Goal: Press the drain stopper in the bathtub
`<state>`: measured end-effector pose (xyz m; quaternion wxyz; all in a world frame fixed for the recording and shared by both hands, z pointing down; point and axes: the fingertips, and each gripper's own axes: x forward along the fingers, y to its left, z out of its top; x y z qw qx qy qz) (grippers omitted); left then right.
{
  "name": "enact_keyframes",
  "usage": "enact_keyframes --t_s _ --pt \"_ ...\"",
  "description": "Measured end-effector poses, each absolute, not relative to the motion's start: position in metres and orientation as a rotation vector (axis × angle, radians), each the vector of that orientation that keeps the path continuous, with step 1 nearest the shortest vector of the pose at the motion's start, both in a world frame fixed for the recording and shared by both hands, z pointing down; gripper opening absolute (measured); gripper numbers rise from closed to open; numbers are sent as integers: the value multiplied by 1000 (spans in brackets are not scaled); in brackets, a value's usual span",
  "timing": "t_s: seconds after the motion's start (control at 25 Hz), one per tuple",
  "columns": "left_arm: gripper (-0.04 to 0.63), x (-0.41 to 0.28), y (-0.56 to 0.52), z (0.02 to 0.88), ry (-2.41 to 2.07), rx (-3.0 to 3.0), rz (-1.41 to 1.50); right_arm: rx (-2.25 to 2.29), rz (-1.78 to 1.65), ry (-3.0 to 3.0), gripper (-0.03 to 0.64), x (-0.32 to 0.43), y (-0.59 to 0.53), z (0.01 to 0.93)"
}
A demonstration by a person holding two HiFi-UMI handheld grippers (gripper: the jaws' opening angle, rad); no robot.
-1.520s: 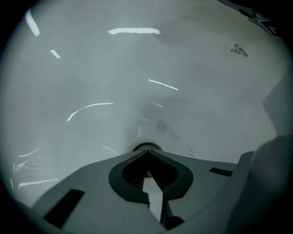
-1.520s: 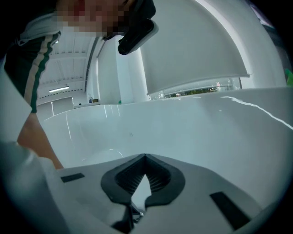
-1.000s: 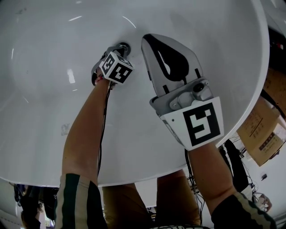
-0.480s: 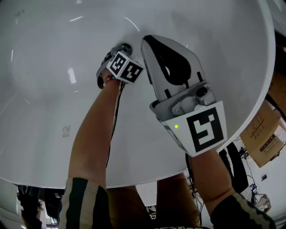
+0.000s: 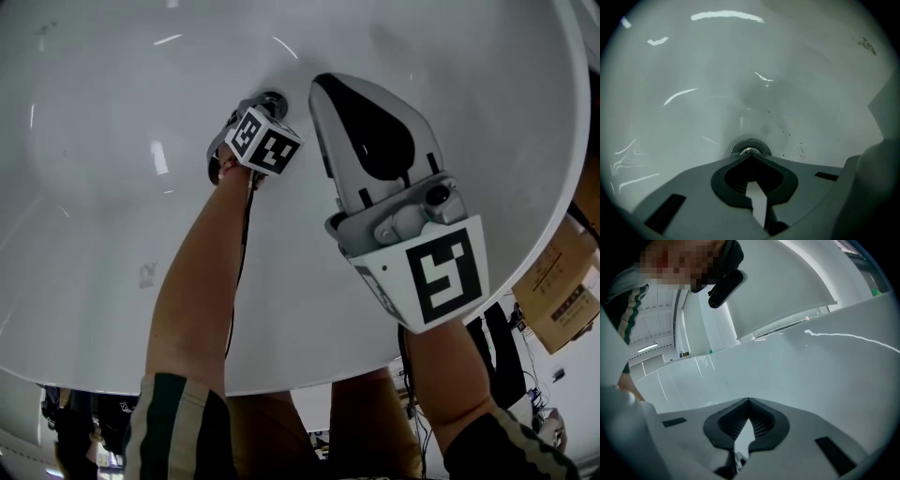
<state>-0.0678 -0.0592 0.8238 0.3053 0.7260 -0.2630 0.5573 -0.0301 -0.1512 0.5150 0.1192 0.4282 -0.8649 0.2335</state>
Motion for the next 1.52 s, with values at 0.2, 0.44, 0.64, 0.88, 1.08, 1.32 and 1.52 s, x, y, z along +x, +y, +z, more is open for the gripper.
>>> enact_keyframes --t_s 0.2,0.44,0.64,0.88,1.08,1.32,1.52 --pt "8 -67 -59 826 -698 1915 1484 1229 705 -2528 11 -31 -154 518" --pt "8 -66 -59 824 -682 1942 1479 1203 671 -2529 11 -34 -154 519" --pt "8 -65 -59 821 -699 1958 1490 1215 672 -2524 11 -32 -154 519" --pt "8 -66 -59 811 -744 1986 1471 1215 648 -2537 11 -33 -153 514" --pt "8 -67 -58 812 -750 1972 1474 1230 642 -2543 11 -32 -152 512" --pt "8 -68 -57 813 -757 1958 1465 1233 630 -2556 11 -32 -152 507" --pt "8 -69 -62 810 -775 1972 1475 1237 631 -2557 11 -32 -153 507"
